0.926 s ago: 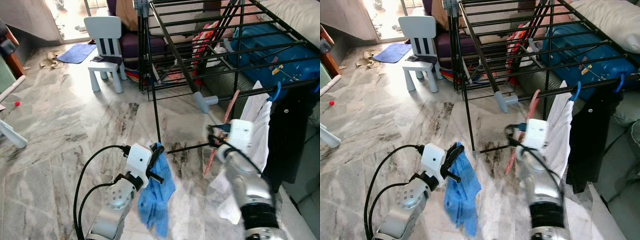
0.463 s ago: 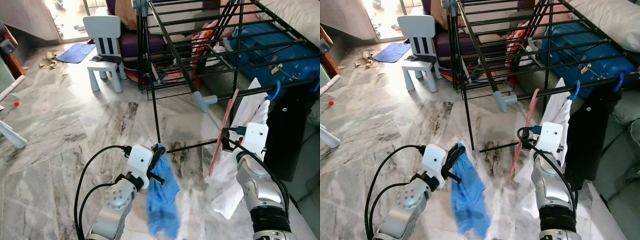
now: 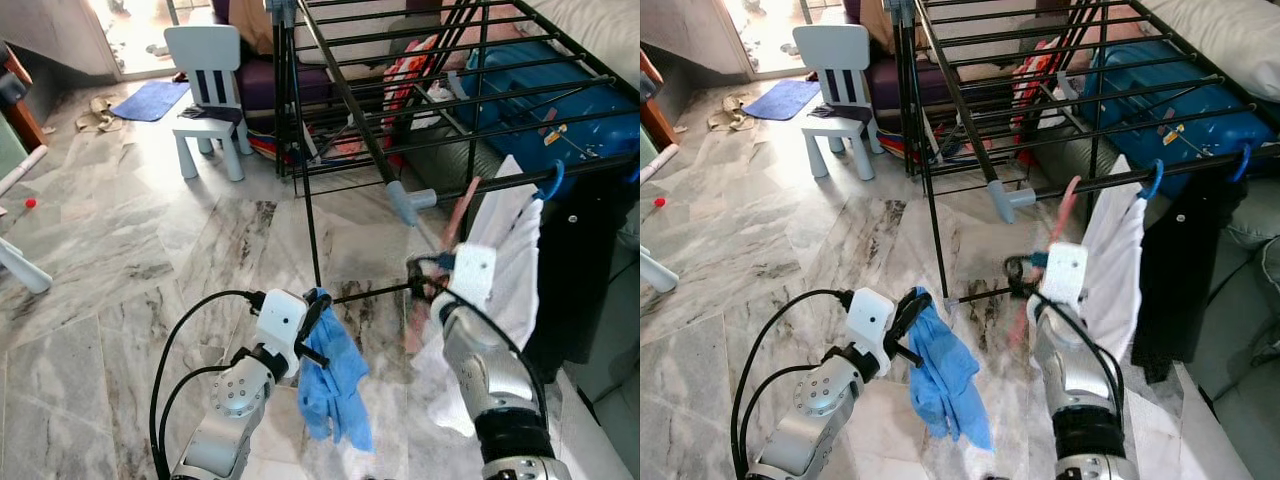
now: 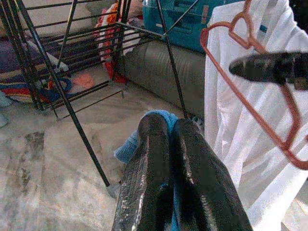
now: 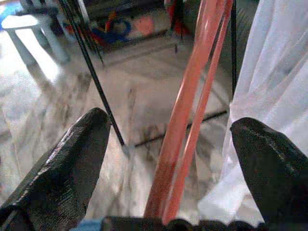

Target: Hang hanger

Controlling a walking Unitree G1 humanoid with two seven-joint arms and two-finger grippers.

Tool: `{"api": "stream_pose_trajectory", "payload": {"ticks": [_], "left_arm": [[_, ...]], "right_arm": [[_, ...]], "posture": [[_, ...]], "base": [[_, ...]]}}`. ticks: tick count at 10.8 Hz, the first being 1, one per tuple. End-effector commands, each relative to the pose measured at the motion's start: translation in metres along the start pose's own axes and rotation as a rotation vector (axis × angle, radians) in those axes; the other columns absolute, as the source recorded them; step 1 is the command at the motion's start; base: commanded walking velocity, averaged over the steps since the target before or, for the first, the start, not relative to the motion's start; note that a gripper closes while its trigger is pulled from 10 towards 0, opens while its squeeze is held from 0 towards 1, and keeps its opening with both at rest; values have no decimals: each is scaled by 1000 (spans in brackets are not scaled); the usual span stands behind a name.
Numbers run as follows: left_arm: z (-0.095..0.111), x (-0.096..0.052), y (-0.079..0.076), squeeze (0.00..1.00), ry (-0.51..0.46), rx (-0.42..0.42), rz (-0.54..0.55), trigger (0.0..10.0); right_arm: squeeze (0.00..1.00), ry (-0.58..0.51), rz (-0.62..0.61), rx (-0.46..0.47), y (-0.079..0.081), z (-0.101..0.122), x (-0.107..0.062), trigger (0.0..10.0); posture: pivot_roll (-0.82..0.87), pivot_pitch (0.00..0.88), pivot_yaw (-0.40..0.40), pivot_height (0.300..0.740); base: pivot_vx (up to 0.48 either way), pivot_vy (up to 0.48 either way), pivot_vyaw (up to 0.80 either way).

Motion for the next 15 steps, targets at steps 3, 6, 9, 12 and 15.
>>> {"api": "stream_pose_trajectory", "payload": {"ticks": [3,6,9,12,15], "left_arm": [[1,3,1,0,4,12,-2,10000],[1,3,0,0,6,9,3,10000],[-1,4,-1,0,15,10,-4,10000],[-3,3,-1,0,24,15,-6,10000],[-5,3,-1,0,34,19,-4,10000]], "right_arm": [[0,69,-58,-39,-26,-13,-4,10000],[0,35,-118,-100,-60,-2,-14,10000],[0,26,-72,-165,-65,4,-10,10000],[0,29,87,-294,-55,19,5,10000],[0,36,133,-334,-56,28,14,10000]], "posture": [[-124,84,7,740],[-131,88,4,740],[-138,88,10,740],[-126,87,4,740],[-118,85,0,740]], "base": [[0,0,0],[0,0,0],[0,0,0],[0,0,0],[0,0,0]]}}
Point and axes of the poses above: a point about 5 cm out from each wrist's last joint towards the gripper, its own x axis pointing out of the wrist towards the gripper, its own z axis along the axis of the wrist's last joint, y = z × x, the point moved 6 cm from there along x, pointing out of the wrist towards the gripper, and after that the axes turned 1 degree about x, right-handed, at the moved point
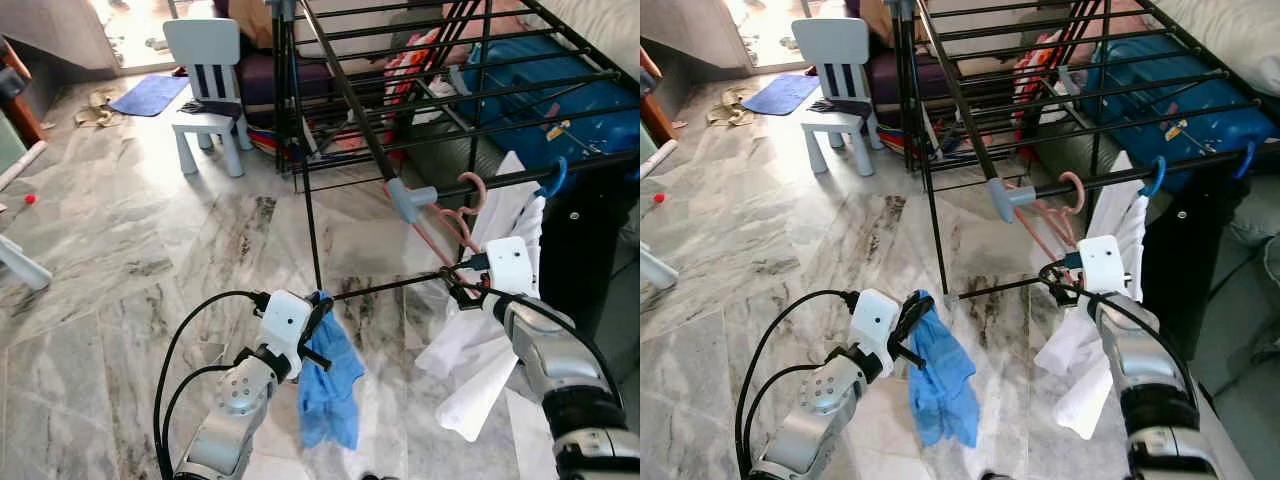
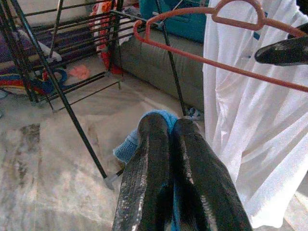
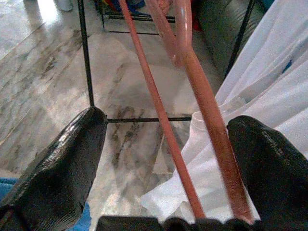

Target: Hang hanger

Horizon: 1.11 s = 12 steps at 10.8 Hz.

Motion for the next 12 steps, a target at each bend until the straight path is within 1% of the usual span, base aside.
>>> {"api": "stream_pose_trajectory", "payload": {"ticks": [1,2,7,9,12], "left_arm": [[0,0,2,0,10,16,6,10000],[-1,0,2,0,14,19,6,10000],[-4,0,0,0,29,24,0,10000],[-5,0,-1,0,32,25,-2,10000],[-6,0,-3,0,40,29,-11,10000]], "right_arm": [[0,-13,15,-7,0,5,1,8941],[0,-18,29,-6,1,7,2,0],[0,-35,15,4,-5,11,7,0],[0,-39,11,29,-4,11,9,0],[0,-36,9,40,-2,10,12,0]], "posture": [[-117,84,1,740],[-116,85,3,740],[-118,86,4,740],[-116,85,4,740],[-117,85,4,740]], "base": [[0,0,0],[0,0,0],[0,0,0],[0,0,0],[0,0,0]]}}
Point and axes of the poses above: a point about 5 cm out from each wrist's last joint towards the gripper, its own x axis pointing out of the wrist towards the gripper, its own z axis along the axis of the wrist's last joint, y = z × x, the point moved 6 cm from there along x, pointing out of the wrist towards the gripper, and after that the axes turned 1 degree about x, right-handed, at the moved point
